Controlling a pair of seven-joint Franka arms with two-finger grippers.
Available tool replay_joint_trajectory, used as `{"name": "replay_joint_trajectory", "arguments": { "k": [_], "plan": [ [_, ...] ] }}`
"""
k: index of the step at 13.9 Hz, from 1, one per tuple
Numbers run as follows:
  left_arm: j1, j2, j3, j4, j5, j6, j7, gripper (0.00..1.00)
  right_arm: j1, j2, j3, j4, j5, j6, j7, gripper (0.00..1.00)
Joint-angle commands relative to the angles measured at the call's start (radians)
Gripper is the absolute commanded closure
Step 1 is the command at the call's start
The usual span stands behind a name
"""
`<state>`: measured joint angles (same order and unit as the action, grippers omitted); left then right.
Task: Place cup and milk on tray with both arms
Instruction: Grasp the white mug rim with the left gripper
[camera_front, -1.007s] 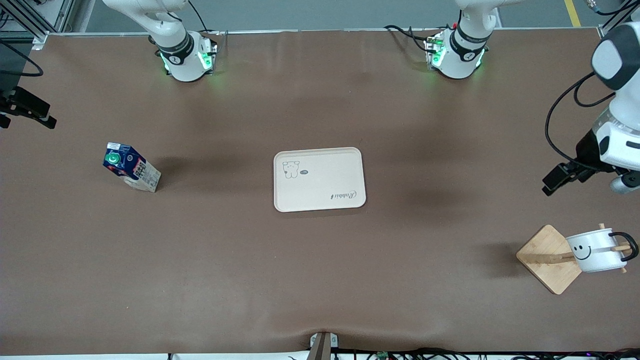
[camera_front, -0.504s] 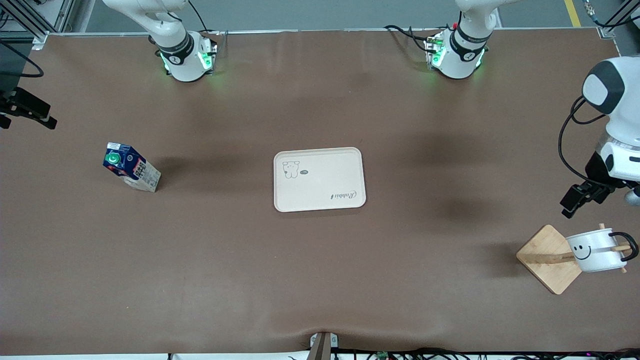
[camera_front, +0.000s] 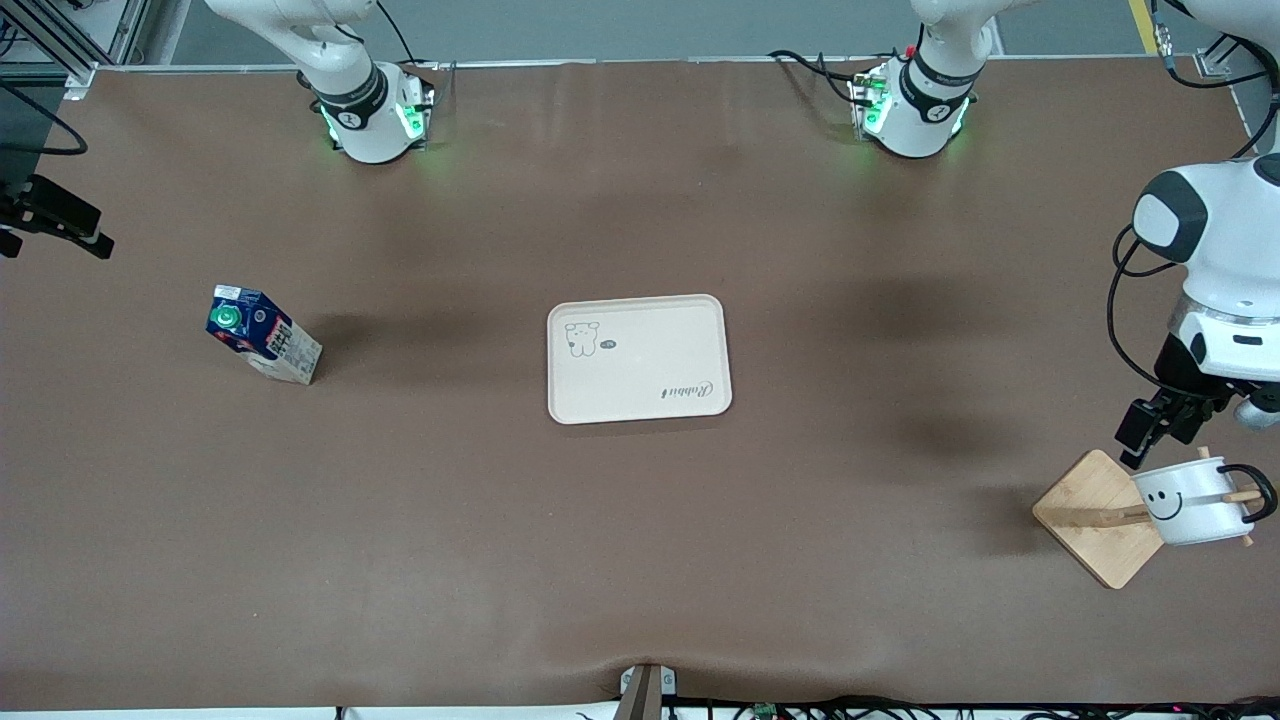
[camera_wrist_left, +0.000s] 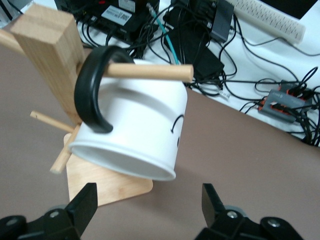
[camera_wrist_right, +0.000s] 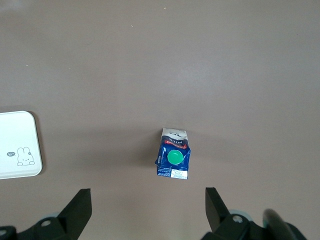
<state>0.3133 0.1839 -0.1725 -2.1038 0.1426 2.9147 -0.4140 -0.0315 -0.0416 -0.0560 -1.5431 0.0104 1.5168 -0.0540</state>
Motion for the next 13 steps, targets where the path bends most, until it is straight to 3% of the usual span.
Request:
{"name": "replay_joint_trajectory", "arguments": {
  "k": [1,5,9,13],
  "plan": [
    [0.012,0.026,-0.01,-0.001,0.025,0.088,-0.011,0.1,-0.008,0.011,0.004,0.021,-0.009,-0.01,-0.004,0.0],
    [0.006,0.086,-0.012,0.004,0.025,0.213,-0.006,0.16,-0.008,0.011,0.004,0.021,-0.009,-0.01,-0.004,0.0],
    [0.0,0.109,-0.013,0.028,0.026,0.228,-0.003,0.42,-0.01,0.011,0.004,0.021,-0.009,-0.01,-0.004,0.0],
    [-0.011,0.12,-0.013,0.041,0.028,0.228,0.009,0.61,-0.01,0.012,0.004,0.021,-0.009,-0.01,-0.004,0.0]
  ]
}}
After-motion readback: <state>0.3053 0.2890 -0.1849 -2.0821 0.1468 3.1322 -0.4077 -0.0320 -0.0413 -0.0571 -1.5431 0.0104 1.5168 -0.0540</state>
